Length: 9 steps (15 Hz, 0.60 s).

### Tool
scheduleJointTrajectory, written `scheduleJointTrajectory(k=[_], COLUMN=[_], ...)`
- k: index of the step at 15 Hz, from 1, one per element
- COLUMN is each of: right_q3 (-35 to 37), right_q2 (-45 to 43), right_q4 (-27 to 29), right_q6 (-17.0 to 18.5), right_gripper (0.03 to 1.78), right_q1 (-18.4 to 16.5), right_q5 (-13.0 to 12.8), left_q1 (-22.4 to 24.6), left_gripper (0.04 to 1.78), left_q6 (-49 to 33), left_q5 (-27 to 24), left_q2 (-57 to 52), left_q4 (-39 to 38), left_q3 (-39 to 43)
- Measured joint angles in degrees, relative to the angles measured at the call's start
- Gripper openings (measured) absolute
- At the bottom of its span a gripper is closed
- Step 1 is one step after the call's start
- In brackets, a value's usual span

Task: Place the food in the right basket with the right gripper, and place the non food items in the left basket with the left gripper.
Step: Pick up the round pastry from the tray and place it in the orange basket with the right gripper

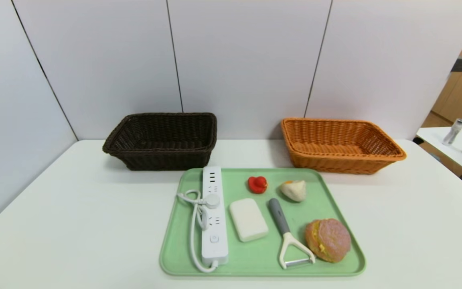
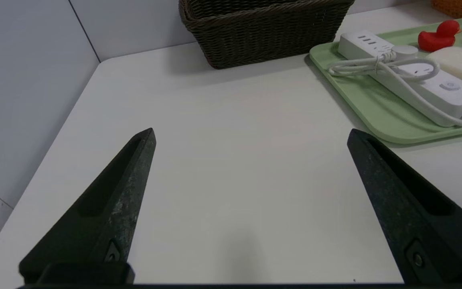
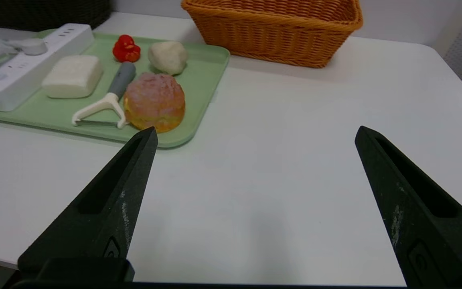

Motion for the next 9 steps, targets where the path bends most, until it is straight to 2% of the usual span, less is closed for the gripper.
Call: scheduleJointTrajectory(k=[4, 6, 9], right_q3=[-7.41, -13.40, -24.37], right_q2=[15.06, 25.66, 41.12], right_q4=[-8.84, -14.58, -18.91], right_q6=[5.02, 8.00, 9.91], right_gripper=[1.70, 1.70, 1.70], right_q1=[1.84, 2.93, 3.74], right_q5=[2.51, 3.04, 3.47], left_q1=[0.00, 0.00, 0.00], left_gripper=[1.69, 1.69, 1.69], left_q6=[-2.40, -2.82, -3.10], left_q5=[-0.38, -0.52, -0.66], left_q2=[16.41, 25.58, 36.80], left_q4=[-7.57, -11.23, -12.75], left_q3=[-10.37, -17.31, -25.76])
